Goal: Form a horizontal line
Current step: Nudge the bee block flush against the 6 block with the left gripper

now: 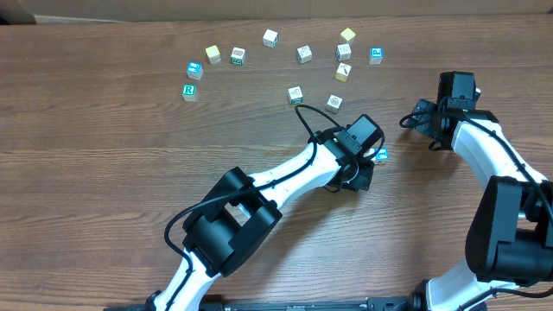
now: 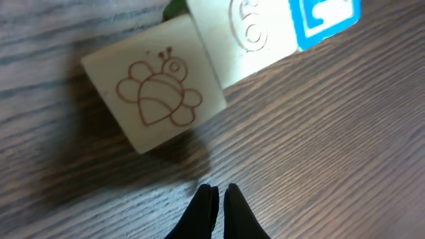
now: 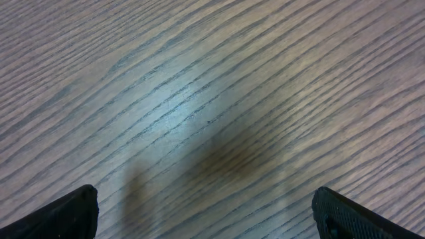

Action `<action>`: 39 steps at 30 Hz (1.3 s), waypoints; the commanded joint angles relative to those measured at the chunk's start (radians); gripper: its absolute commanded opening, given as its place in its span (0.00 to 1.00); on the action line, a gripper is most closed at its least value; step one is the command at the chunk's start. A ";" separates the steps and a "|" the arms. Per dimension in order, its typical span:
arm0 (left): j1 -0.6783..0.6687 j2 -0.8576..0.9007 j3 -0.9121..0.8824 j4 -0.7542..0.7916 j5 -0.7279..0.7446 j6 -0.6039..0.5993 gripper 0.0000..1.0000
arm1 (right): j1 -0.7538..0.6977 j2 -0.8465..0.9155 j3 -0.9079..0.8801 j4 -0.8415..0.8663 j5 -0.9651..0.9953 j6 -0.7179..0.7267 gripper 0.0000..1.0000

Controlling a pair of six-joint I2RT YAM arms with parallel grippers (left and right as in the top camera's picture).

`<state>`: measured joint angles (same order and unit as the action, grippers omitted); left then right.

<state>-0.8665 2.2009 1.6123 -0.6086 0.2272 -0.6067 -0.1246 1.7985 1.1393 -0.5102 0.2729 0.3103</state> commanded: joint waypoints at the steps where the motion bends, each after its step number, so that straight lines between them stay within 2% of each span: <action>1: -0.004 -0.030 0.019 0.016 -0.045 -0.010 0.04 | -0.001 -0.001 0.013 0.005 0.005 -0.001 1.00; 16: -0.004 -0.030 0.019 0.050 -0.127 -0.010 0.04 | -0.001 -0.001 0.013 0.005 0.005 -0.001 1.00; 39: -0.004 -0.030 0.019 0.083 -0.136 -0.010 0.04 | -0.001 -0.001 0.013 0.005 0.002 -0.001 1.00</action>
<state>-0.8665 2.2009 1.6123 -0.5316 0.1139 -0.6067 -0.1246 1.7985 1.1393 -0.5102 0.2722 0.3103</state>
